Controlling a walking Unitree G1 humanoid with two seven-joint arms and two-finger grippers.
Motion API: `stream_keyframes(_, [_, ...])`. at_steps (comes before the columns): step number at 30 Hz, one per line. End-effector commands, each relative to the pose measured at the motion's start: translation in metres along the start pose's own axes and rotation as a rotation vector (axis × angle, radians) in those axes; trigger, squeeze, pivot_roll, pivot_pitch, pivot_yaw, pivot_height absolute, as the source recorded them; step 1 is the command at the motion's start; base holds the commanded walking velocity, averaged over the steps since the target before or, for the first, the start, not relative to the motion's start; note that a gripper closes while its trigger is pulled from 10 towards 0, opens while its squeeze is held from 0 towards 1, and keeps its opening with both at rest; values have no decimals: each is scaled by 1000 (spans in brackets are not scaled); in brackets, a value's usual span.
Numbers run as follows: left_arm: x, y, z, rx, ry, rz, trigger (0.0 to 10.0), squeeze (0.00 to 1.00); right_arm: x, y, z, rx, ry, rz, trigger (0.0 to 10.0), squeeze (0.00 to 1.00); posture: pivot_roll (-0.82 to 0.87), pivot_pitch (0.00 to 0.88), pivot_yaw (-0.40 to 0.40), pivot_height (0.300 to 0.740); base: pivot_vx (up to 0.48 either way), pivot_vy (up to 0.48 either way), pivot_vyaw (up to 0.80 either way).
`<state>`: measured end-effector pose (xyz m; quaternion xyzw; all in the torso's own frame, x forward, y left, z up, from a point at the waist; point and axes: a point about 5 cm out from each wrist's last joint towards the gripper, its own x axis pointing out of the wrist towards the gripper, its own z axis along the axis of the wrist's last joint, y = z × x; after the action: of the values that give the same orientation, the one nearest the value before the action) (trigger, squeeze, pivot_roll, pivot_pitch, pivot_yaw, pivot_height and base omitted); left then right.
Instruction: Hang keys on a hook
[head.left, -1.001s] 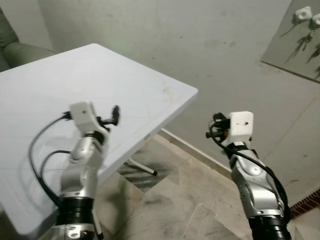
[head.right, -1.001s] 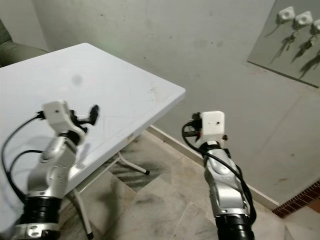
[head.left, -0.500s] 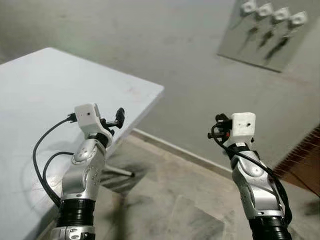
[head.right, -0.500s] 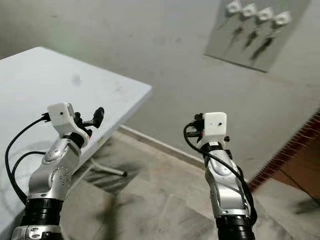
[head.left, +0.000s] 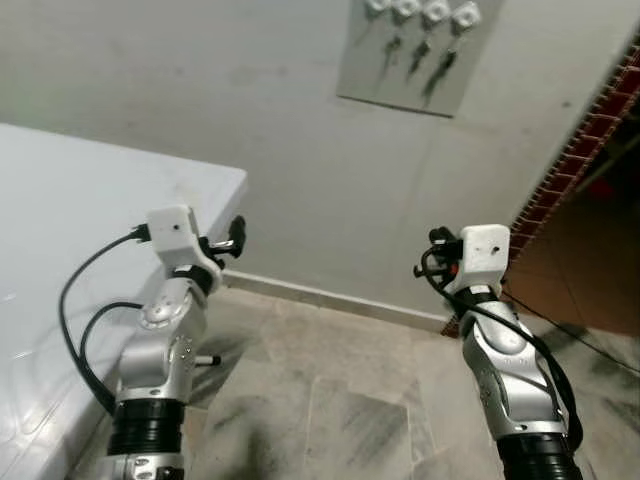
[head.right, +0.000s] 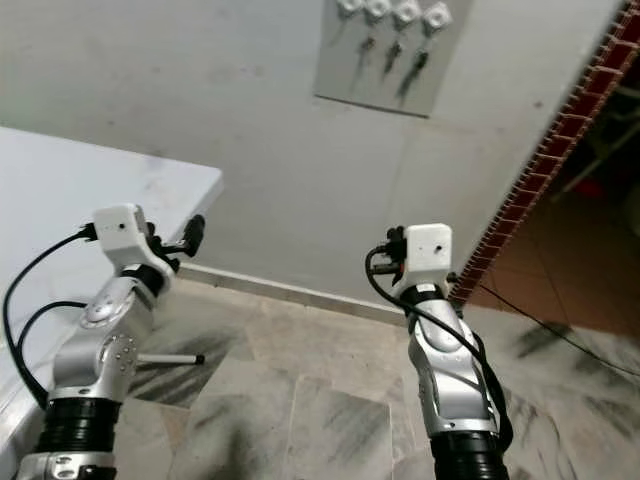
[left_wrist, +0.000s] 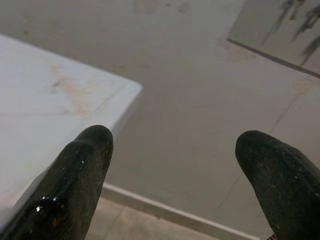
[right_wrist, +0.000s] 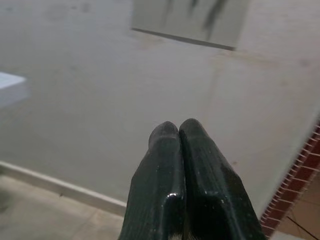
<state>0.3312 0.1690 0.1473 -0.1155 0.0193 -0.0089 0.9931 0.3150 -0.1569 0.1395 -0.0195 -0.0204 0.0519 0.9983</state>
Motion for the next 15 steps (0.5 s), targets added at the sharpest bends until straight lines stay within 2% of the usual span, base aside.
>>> stream_keyframes(1, [1,-10,-3,-12,18,-25,10000,0,0,-6,5,7,-22,-16,10000,0,-30,0,-54,740,0,0,-456])
stream_keyframes(5, [0,-11,-4,-41,32,-49,10000,0,0,-4,6,0,-16,-12,10000,0,-30,0,-54,740,0,0,0])
stream_keyframes(8, [0,-9,-3,-35,23,-45,10000,0,1,-5,3,-10,16,-59,10000,0,-31,0,-51,740,0,0,0])
stream_keyframes(12, [0,-6,-1,-60,17,-32,10000,0,1,-7,-3,94,101,-57,10000,0,-32,0,-51,740,0,0,0])
stream_keyframes(15, [1,-5,0,-63,10,-28,10000,0,0,-8,-4,96,91,-27,10000,0,-35,0,-50,740,85,0,0])
